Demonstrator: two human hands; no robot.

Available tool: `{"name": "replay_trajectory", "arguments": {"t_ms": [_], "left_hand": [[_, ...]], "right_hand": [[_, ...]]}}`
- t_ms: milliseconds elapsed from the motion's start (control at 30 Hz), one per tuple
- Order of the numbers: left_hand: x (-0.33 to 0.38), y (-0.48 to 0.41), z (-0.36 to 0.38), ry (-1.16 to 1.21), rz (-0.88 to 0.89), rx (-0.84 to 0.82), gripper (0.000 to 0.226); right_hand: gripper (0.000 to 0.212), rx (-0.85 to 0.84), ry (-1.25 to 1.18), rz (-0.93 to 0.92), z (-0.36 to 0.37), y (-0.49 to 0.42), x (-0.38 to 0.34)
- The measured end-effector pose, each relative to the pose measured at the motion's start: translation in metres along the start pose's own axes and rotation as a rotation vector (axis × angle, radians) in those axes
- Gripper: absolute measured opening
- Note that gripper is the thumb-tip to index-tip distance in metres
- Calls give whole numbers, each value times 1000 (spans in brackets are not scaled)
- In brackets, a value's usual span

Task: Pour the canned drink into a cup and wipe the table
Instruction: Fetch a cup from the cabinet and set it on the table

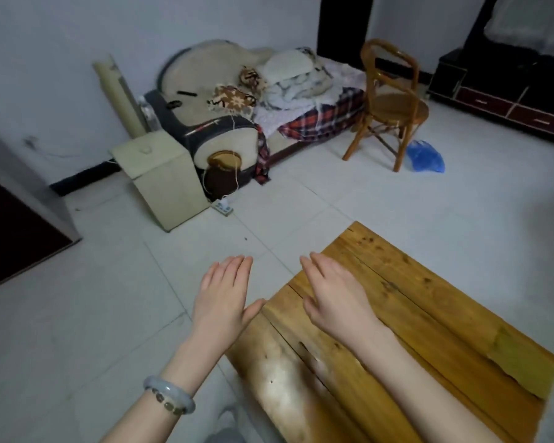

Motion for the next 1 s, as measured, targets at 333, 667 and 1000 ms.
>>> {"name": "replay_trajectory", "arguments": {"t_ms": [333, 667, 1000], "left_hand": [[-142, 54, -27, -78, -254, 71, 80], [-334, 94, -37, -115, -353, 71, 78], [-463, 84, -26, -83, -450, 69, 78]], "right_hand": [[71, 12, 131, -242, 14, -92, -157], [70, 59, 101, -325, 62, -200, -324], [73, -2, 108, -379, 85, -306, -419]]}}
Point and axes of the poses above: each hand's wrist, its own y-axis away from the middle knuckle, its own z-axis out of the palm, x = y × z, the point moved 1 cm from there along -y, towards the middle knuckle, and after that the axes turned 9 degrees about -x, right-handed, at the moved point
